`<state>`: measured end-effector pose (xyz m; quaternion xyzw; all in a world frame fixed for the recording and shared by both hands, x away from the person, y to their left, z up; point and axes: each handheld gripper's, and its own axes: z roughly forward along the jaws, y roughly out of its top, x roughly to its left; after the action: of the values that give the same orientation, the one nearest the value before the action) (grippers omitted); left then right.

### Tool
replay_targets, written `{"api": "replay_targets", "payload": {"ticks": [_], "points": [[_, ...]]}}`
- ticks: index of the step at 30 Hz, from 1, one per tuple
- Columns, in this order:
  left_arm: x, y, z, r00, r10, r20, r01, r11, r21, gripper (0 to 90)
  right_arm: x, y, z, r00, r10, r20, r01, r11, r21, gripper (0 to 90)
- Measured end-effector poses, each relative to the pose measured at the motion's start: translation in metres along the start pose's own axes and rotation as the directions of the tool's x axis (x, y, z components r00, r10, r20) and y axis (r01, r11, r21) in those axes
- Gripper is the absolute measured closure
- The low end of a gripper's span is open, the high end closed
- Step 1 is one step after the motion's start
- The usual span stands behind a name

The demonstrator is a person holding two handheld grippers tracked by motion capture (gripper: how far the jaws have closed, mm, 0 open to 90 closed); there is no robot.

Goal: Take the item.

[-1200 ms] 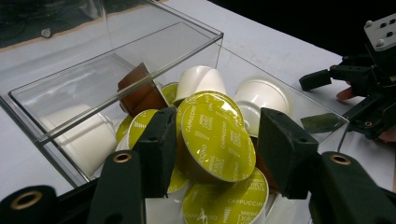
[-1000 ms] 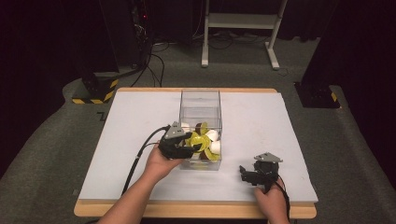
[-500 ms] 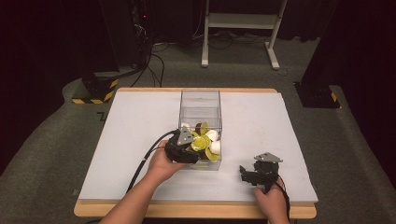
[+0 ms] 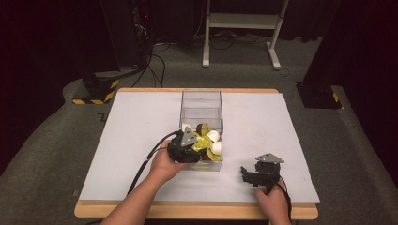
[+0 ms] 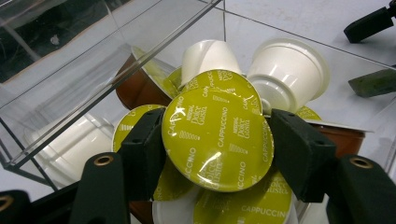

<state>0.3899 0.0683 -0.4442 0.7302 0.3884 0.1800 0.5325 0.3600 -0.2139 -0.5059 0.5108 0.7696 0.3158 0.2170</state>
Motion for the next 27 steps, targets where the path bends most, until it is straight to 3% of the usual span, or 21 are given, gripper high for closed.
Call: {"api": "replay_targets", "payload": {"ticks": [4,5,6,14,15,27], "points": [[0.002,-0.001,-0.002,0.9996,-0.027,0.009,0.027,0.9996,-0.009,39.4,0.0,0.0,0.0,1.0,0.0,0.0,0.0,1.0,0.0,9.1],[0.001,-0.001,-0.001,0.9987,-0.049,0.01,0.05,0.9985,-0.025,39.5,0.0,0.0,0.0,1.0,-0.001,0.0,0.001,1.0,0.0,9.1],[0.003,-0.001,-0.002,0.9991,-0.039,0.016,0.04,0.9991,-0.016,39.5,0.0,0.0,0.0,1.0,-0.001,0.0,0.001,1.0,0.0,9.1],[0.004,0.001,-0.008,0.9971,-0.069,0.032,0.071,0.9962,-0.05,39.6,0.0,0.0,0.0,1.0,0.0,0.0,0.0,1.0,0.0,9.1],[0.003,0.001,-0.008,0.9957,-0.086,0.034,0.088,0.9941,-0.063,39.6,0.0,0.0,0.0,1.0,0.0,0.0,0.0,1.0,0.0,9.1],[0.009,0.01,-0.024,0.9921,-0.114,0.052,0.119,0.9865,-0.112,39.7,0.0,0.0,0.0,1.0,0.0,0.0,0.0,1.0,0.0,9.1]]}}
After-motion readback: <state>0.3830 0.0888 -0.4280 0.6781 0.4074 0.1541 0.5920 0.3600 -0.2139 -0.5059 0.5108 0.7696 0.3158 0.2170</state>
